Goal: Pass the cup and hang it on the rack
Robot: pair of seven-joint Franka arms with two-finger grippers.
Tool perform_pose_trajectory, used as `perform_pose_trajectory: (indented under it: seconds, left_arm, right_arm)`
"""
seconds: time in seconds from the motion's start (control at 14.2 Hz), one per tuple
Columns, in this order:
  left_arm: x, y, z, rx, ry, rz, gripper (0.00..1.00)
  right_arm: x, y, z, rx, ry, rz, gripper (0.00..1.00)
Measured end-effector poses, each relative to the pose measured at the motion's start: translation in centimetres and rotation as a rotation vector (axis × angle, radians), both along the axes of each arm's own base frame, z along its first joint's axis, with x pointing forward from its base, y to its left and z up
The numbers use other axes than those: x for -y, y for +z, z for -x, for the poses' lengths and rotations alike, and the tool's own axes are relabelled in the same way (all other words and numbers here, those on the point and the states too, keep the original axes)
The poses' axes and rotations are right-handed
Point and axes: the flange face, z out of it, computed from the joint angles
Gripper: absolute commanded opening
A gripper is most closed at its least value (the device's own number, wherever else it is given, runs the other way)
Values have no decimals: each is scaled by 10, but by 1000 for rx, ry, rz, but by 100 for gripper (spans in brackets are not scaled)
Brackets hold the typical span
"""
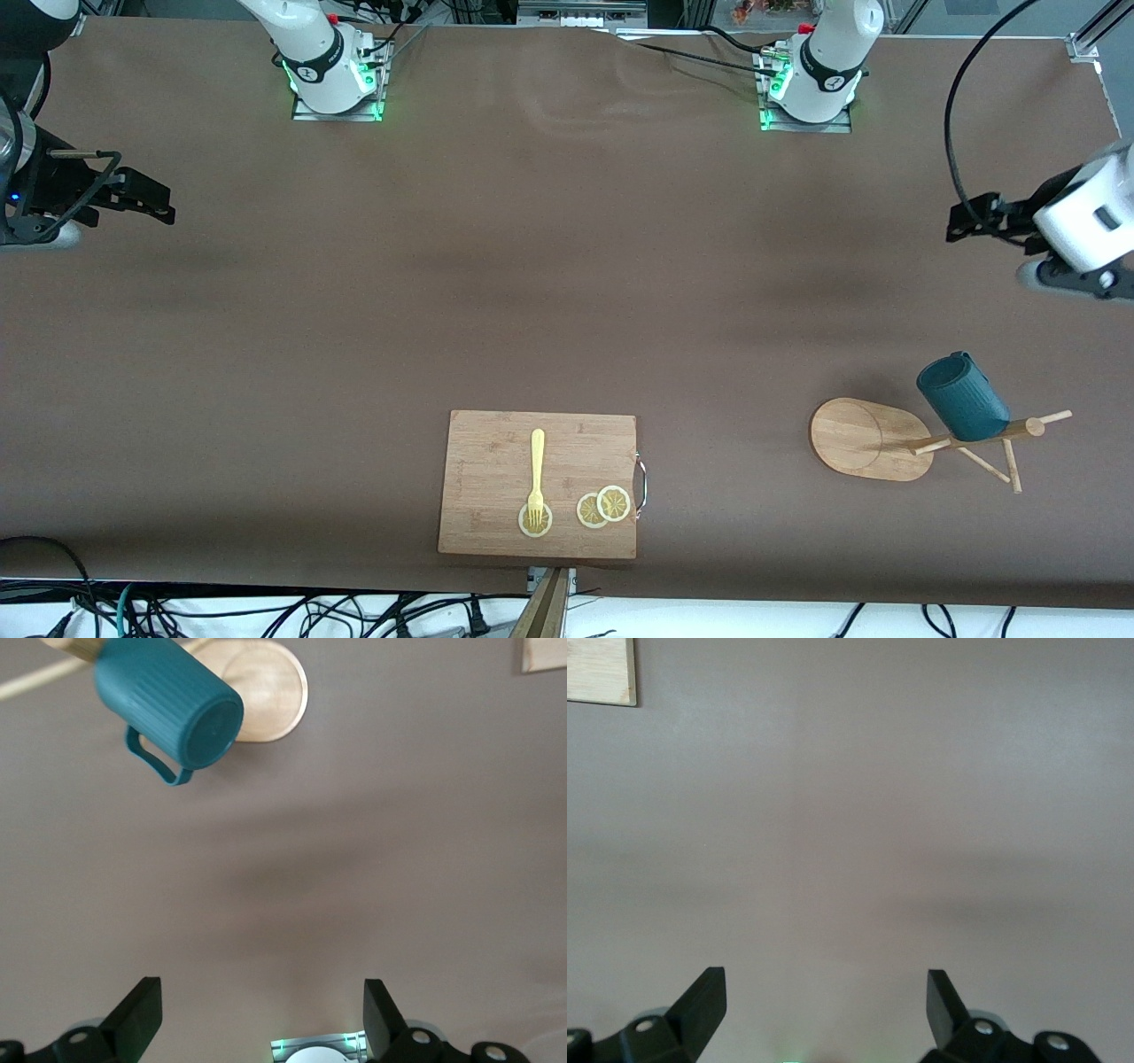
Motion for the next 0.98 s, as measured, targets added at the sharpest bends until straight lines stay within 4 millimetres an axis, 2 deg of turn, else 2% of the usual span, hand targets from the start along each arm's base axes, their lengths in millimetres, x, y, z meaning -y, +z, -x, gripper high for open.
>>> perform_pose_trajectory:
  seconds: [0.14, 0.21, 0.49, 0.98]
  left_arm:
    - [1, 19, 11, 24, 23, 2, 100]
    - [2, 22, 13, 25, 47, 8, 100]
    - [1, 12, 9, -3, 170, 67, 100]
    - [6, 7, 7, -13, 179, 66, 100]
  right_arm:
    - [0, 0, 0, 0, 0, 0, 100]
    - [0, 0, 0, 0, 0, 0, 100]
    - [0, 0, 0, 0, 0, 0, 100]
    - [0, 0, 0, 1, 0, 0, 100]
